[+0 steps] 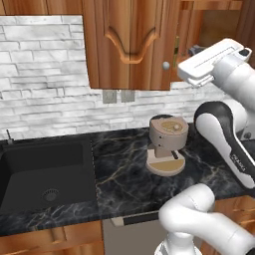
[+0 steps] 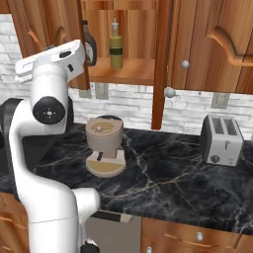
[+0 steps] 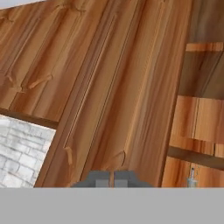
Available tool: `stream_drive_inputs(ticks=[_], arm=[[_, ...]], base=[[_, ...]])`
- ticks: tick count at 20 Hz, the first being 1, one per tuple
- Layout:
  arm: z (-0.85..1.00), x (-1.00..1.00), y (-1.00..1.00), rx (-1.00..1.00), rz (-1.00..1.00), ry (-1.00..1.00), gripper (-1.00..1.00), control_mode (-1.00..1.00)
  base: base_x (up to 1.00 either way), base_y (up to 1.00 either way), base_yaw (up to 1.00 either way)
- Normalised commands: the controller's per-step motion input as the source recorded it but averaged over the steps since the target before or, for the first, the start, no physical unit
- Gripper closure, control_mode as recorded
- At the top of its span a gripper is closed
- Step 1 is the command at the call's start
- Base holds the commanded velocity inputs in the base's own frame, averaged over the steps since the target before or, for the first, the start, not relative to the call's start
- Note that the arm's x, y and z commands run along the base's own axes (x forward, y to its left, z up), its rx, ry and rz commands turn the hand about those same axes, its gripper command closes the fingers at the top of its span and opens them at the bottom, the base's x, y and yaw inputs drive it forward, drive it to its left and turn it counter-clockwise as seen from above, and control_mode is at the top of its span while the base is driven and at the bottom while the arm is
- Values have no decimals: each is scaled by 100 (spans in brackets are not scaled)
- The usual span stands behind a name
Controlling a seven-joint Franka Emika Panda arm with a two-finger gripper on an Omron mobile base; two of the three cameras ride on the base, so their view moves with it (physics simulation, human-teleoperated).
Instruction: Move the oil and vinegar bottle and syrup bottle from the cabinet to the dining counter.
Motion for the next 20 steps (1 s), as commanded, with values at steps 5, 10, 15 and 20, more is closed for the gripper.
stream_drive_inputs(ticks=[5,10,15,20], arm=[[4,-9,-5,-7,0,23,-100,-100],[-26,-1,0,-5,0,36,-100,-100],[-65,-30,-38,2,-2,19,-100,-100],[-49,-11,-39,8,-13,16,-100,-100]], base=[[0,0,0],[0,0,0],[0,0,0],[0,0,0]])
